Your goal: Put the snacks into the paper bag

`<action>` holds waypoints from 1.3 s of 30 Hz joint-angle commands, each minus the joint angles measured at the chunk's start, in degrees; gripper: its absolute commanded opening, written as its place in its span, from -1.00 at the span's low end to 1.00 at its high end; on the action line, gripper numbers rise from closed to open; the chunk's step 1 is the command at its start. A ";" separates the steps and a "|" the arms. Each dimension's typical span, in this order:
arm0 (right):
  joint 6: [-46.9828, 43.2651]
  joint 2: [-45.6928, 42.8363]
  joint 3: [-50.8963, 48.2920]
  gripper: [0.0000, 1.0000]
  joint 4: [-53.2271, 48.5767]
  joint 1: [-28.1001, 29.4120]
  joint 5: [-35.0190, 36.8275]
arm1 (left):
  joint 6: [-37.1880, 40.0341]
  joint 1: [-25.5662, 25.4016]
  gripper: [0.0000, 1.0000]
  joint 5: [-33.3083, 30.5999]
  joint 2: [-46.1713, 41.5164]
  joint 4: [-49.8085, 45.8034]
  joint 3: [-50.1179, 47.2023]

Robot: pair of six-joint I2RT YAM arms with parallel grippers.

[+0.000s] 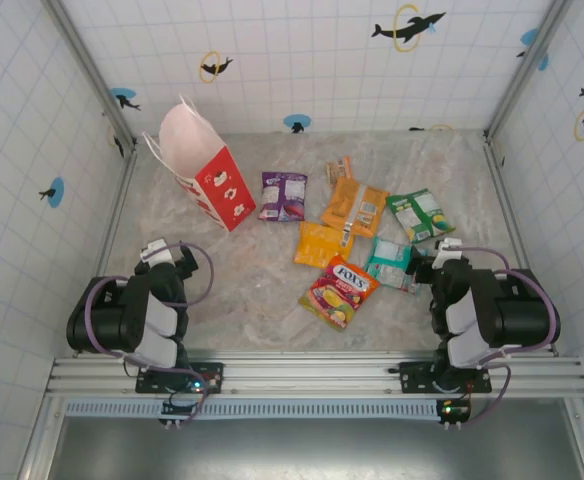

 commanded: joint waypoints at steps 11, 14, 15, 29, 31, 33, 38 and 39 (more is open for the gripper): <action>-0.64 -0.47 -0.08 0.99 0.86 0.11 0.58 | -0.29 -0.19 0.95 0.27 -0.04 1.02 -1.58; -0.71 -0.47 -0.10 0.99 0.88 0.22 0.70 | -0.46 -0.27 0.96 0.38 0.09 0.70 -1.34; -0.64 -0.47 -0.11 0.99 0.85 0.22 0.65 | -0.54 -0.20 0.95 0.43 0.07 0.61 -1.30; -0.73 -0.37 0.19 0.98 0.45 0.23 0.82 | -0.81 0.12 0.96 0.91 0.20 0.31 -1.14; -0.72 -0.40 0.05 0.99 0.57 0.17 0.87 | -0.77 0.09 0.95 1.00 0.13 0.78 -1.45; -0.82 -0.72 -0.10 0.99 1.13 0.46 1.51 | -0.74 0.12 0.76 0.85 -0.30 1.67 -1.97; -0.38 -8.92 5.62 0.99 -15.65 0.83 3.56 | 1.10 -0.91 0.55 0.61 -3.92 6.65 -5.84; -0.51 -10.75 6.21 0.99 -17.57 0.82 3.03 | 1.12 -1.70 0.55 -1.47 -5.81 5.89 -5.89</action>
